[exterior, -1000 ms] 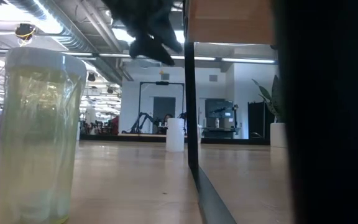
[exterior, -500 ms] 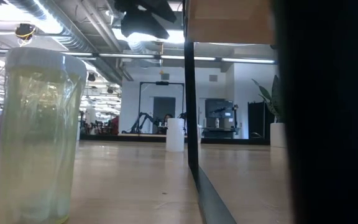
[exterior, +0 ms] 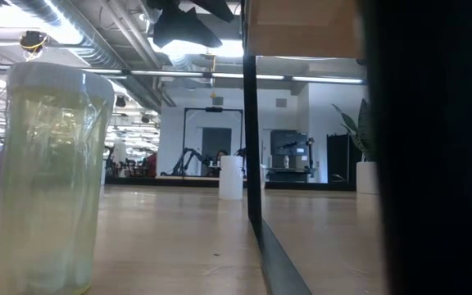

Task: Pick and place medicine bottles onto shelf by color
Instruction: Put the bottom right transparent pill bottle on the shelf

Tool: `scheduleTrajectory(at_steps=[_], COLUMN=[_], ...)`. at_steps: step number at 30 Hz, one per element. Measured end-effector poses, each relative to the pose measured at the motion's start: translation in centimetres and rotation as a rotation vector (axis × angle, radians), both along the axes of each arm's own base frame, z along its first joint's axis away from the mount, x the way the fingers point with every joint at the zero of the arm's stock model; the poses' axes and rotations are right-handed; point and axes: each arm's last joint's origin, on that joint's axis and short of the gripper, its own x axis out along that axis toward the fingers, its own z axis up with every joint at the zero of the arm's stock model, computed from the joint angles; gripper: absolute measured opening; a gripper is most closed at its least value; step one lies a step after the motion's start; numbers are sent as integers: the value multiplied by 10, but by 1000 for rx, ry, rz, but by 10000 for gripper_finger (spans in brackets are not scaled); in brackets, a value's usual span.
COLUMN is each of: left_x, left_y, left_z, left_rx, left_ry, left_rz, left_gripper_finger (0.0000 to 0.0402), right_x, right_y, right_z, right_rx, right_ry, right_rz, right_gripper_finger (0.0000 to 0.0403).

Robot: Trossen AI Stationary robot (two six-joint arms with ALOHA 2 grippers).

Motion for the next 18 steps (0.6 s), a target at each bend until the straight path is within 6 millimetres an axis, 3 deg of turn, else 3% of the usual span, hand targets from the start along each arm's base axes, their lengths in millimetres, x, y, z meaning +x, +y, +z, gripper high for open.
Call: scheduleTrajectory(at_steps=[12, 18], left_x=[-12, -21], left_y=[-11, -15], left_z=[12, 22], left_rx=[-1, 18], left_ry=[-43, -77], left_rz=[-35, -23], left_gripper_finger=[228, 228], right_x=[48, 71], right_y=[-20, -29], right_z=[-17, -25], right_rx=[-189, -181], right_ry=[66, 56], right_rz=[82, 163], right_gripper_finger=[194, 194])
